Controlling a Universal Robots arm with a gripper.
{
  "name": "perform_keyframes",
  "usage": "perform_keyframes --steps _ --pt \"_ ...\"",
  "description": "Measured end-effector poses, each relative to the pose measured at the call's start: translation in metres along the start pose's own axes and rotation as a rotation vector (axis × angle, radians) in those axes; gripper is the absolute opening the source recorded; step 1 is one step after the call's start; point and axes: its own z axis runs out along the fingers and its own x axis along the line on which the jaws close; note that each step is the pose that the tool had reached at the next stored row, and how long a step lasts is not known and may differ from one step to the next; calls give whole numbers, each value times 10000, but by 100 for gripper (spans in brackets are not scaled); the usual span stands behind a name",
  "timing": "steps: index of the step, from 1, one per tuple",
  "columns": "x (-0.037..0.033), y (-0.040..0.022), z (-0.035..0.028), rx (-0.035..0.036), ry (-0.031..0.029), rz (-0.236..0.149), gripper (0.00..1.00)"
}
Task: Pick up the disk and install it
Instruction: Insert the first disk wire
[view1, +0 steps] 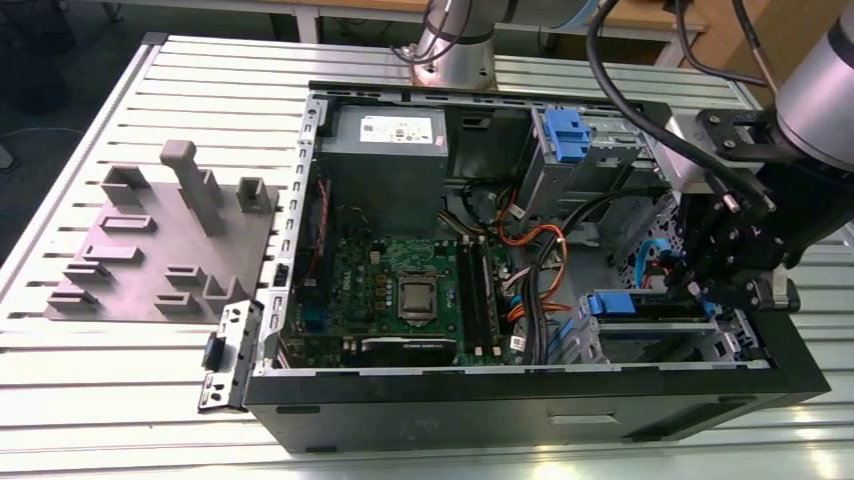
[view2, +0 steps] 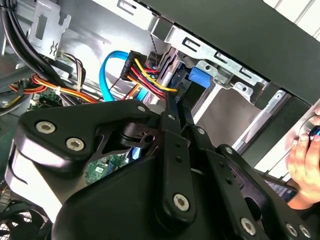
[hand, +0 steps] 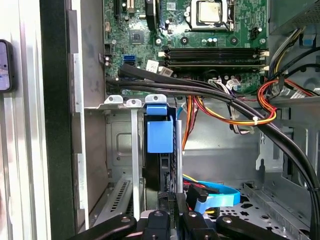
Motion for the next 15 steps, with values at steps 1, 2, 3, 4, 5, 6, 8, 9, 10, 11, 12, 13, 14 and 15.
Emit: perform_keyframes --steps 1,2,3,4,5,6,8,9,10,11,12,13,14,15 --pt "3 3 3 0 -3 -27 16" --pt "5 5 5 -1 -4 -66 16" --pt "6 7 6 -1 -4 -104 16" --pt "7 8 7 -1 -3 -120 16" --pt "8 8 9 -2 -3 -121 16" --pt "8 8 12 -1 -4 -122 16" --pt "8 9 20 -1 -5 -122 16" --pt "8 10 24 -1 -6 -123 16" --pt "8 10 28 0 -8 -123 16" --pt "8 10 33 1 -10 -123 16" --pt "9 10 40 2 -13 -123 16" --pt "9 11 50 2 -14 -123 16" --pt "9 11 57 2 -14 -123 16" --pt "9 11 63 2 -15 -123 16"
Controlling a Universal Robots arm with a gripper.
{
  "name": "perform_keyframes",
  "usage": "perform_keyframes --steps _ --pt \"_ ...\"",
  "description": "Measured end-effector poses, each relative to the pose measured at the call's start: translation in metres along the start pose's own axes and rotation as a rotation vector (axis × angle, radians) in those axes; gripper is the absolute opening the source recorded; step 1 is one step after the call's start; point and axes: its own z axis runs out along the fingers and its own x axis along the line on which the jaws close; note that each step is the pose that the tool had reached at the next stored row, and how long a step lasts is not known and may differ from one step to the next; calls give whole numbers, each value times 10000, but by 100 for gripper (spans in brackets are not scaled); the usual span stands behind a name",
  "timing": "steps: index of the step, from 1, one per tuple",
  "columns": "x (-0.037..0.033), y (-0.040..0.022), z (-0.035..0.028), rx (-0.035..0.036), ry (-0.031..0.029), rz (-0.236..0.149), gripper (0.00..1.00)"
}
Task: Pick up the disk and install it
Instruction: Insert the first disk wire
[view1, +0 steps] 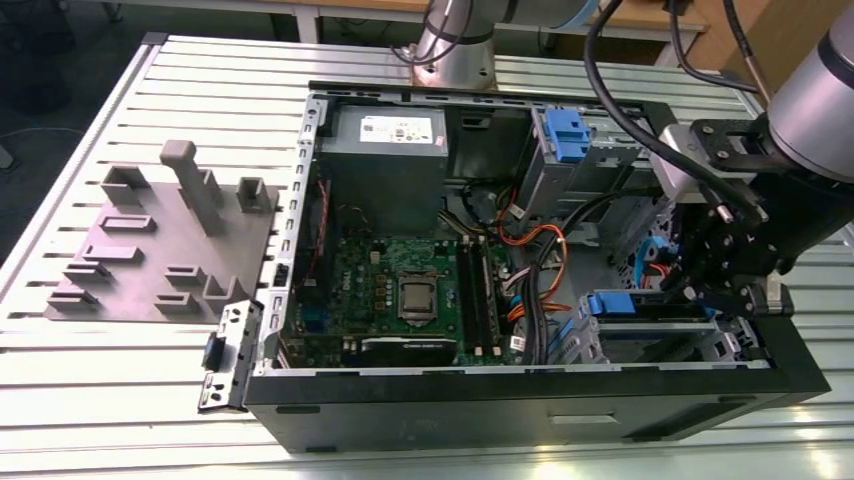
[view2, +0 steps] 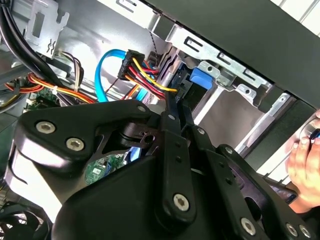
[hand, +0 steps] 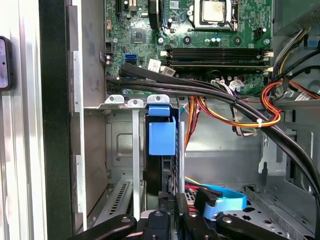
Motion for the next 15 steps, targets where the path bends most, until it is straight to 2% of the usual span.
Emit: perform_keyframes --steps 15 --pt "0 0 4 -1 -7 1 18"
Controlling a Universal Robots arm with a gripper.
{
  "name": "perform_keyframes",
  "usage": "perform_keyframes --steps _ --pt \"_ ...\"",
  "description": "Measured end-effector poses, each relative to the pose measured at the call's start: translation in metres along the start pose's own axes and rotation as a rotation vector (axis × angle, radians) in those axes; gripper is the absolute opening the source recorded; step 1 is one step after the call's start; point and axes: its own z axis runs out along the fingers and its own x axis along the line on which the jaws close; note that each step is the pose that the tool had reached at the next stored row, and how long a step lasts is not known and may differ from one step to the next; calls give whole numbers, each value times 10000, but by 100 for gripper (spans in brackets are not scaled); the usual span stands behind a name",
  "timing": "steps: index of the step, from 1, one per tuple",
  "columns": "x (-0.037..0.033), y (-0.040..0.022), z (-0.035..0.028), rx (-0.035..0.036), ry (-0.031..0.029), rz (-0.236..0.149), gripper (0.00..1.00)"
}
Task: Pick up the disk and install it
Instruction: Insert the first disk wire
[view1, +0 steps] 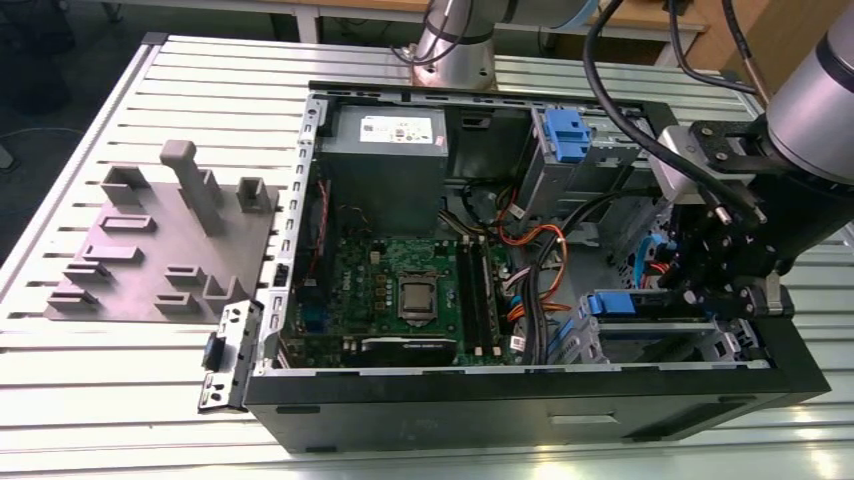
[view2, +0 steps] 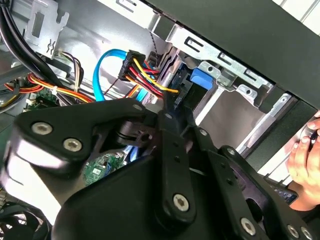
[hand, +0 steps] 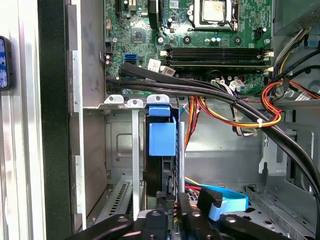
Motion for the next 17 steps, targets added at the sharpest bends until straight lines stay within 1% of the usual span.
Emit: perform_keyframes --steps 1,2,3,5,9,15,17 --pt "0 0 0 0 0 0 23" --pt "0 0 0 1 0 0 23" --pt "0 0 -1 1 1 0 30" --pt "0 -1 -12 1 3 0 30" --pt "-1 -3 -57 1 2 0 30" --pt "-1 -5 -101 1 2 0 30" --pt "-1 -5 -105 0 -2 0 30"
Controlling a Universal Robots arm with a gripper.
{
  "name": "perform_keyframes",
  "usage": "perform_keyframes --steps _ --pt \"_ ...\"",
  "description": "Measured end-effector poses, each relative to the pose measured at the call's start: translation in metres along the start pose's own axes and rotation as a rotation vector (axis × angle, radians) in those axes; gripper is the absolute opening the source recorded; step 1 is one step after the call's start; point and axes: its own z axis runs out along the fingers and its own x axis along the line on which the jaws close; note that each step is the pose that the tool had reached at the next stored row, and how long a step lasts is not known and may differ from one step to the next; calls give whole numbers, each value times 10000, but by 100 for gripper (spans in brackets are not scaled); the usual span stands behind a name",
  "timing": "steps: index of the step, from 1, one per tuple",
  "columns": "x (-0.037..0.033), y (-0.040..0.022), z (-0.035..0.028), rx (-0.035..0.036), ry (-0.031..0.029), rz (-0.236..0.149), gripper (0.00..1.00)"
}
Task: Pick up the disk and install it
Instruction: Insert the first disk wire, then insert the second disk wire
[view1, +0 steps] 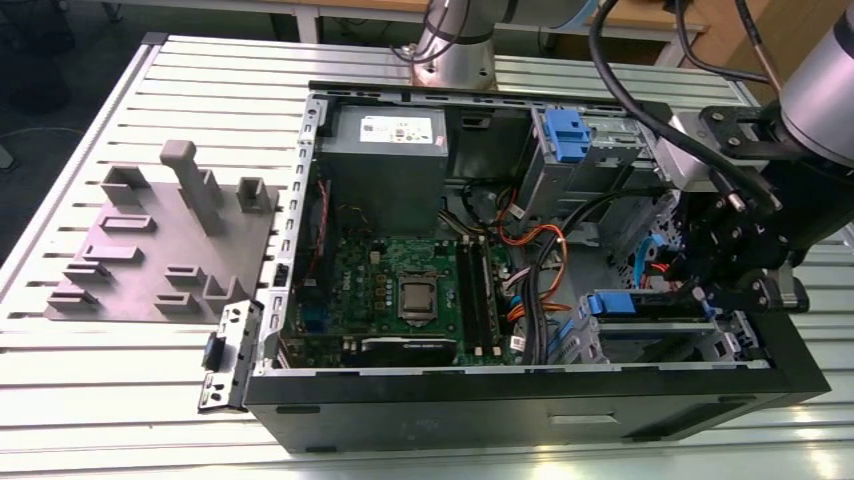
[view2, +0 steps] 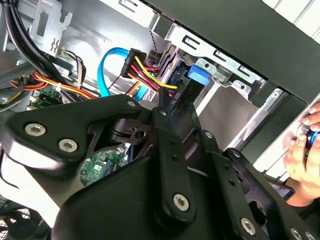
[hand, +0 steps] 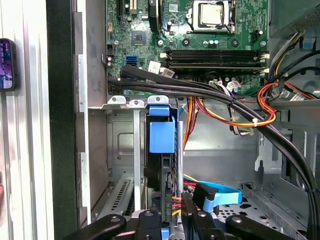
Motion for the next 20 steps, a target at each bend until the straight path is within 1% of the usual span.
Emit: perform_keyframes --steps 5,6,7,9,20 --pt "0 0 -3 0 3 0 29" --pt "0 0 -3 0 3 0 22" --pt "0 0 -3 0 3 0 22" --pt "0 0 -4 0 3 0 11" --pt "0 -1 -9 0 3 0 11"
